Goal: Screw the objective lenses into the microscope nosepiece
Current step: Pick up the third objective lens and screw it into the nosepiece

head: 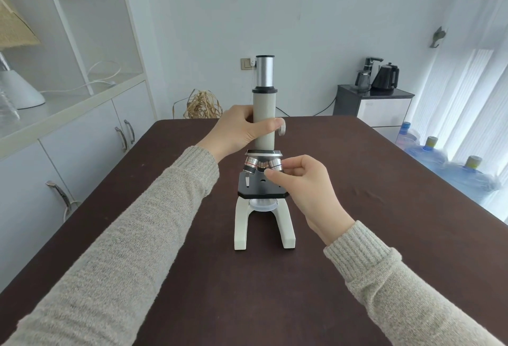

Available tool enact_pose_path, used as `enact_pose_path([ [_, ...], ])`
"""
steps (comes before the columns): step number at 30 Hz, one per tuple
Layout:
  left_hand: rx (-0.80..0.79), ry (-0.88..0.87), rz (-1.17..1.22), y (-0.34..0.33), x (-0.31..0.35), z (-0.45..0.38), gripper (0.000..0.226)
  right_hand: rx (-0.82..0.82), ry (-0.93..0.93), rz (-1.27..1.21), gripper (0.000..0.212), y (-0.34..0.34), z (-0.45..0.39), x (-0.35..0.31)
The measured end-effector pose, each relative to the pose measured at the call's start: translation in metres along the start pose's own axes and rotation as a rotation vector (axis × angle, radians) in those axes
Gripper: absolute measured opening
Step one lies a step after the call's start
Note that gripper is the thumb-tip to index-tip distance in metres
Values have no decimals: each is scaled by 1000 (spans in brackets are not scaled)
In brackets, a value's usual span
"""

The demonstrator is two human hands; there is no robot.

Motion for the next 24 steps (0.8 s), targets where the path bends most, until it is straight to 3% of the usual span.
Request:
enact_pose_path([
  [4, 16, -1, -1, 0, -4, -3, 37, 1, 16, -10, 18, 2, 1, -1],
  [10, -2, 2, -11, 0, -5, -3, 18, -11, 50, -53, 5, 6, 4, -2],
  [17, 4, 13, -1, 0, -5, -2, 18, 13, 12, -106, 2, 8, 0, 3],
  [24, 3, 5, -16, 0, -5, -2, 18, -44, 2, -131, 23, 0, 2, 0],
])
Point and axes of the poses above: each hand's wrist, its own z-axis away from the middle knuckle, its own y-axis out of the back of the hand, x = y × z, the point moved 9 cm from there along -z, towards the middle knuckle, and after that the axes turned 9 degrees about x, right-handed, at the moved point
